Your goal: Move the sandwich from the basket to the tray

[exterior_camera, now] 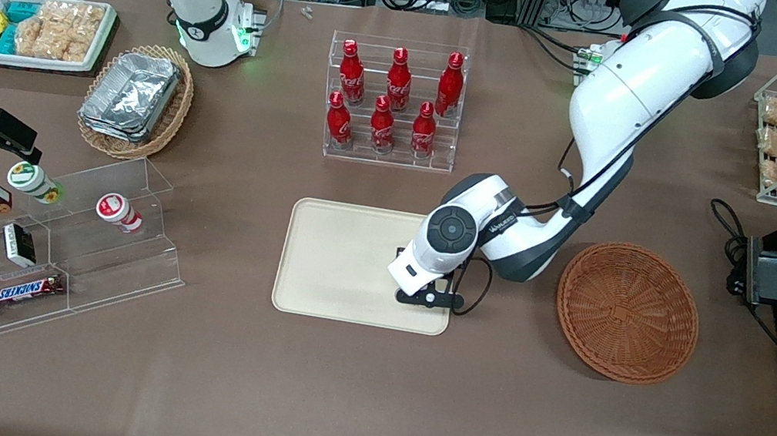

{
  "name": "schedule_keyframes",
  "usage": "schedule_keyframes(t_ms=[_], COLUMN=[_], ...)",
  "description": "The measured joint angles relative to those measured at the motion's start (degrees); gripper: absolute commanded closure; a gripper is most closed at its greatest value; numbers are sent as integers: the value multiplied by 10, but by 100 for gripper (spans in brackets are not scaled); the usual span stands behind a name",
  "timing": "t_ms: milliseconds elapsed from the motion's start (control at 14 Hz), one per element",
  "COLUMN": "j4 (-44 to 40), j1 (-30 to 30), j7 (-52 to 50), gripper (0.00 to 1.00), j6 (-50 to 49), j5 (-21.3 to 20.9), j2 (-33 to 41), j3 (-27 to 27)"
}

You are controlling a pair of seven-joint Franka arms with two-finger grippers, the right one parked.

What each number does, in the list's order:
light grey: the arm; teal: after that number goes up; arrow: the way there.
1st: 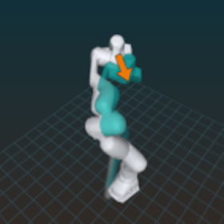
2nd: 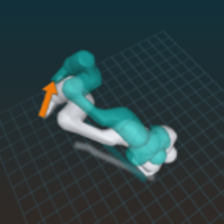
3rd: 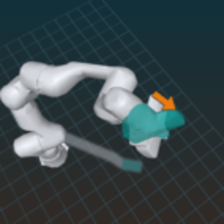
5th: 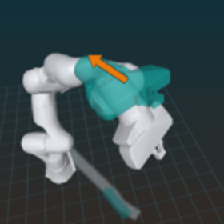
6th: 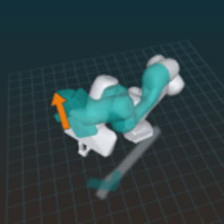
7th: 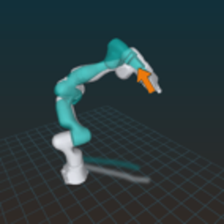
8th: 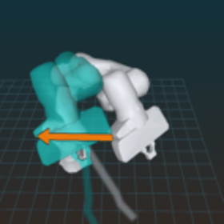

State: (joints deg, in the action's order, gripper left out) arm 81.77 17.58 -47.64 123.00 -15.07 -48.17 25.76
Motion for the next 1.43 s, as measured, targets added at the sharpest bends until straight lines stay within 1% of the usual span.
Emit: schedule_keyframes(t_ms=[214,571,643,714,857,1000,1143,1286,1357,1429], j4=[-12,-20,-21,-21,-22,-21,-17,5,27,53], j1=[-6,-50,-63,-81,-130,-192,-244,-280,-283,-276], j7=[-12,-17,-16,2,71,141,221,290,323,358], gripper=[0,0,0,0,0,0,0,0,0,0], j6=[-11,-117,-138,-164,-227,-265,-299,-311,-308,-298], j5=[-1,2,14,36,88,125,135,135,135,135], j2=[20,122,145,169,219,263,293,319,335,354], j3=[-1,0,0,0,-2,-4,-4,-8,-24,-51])
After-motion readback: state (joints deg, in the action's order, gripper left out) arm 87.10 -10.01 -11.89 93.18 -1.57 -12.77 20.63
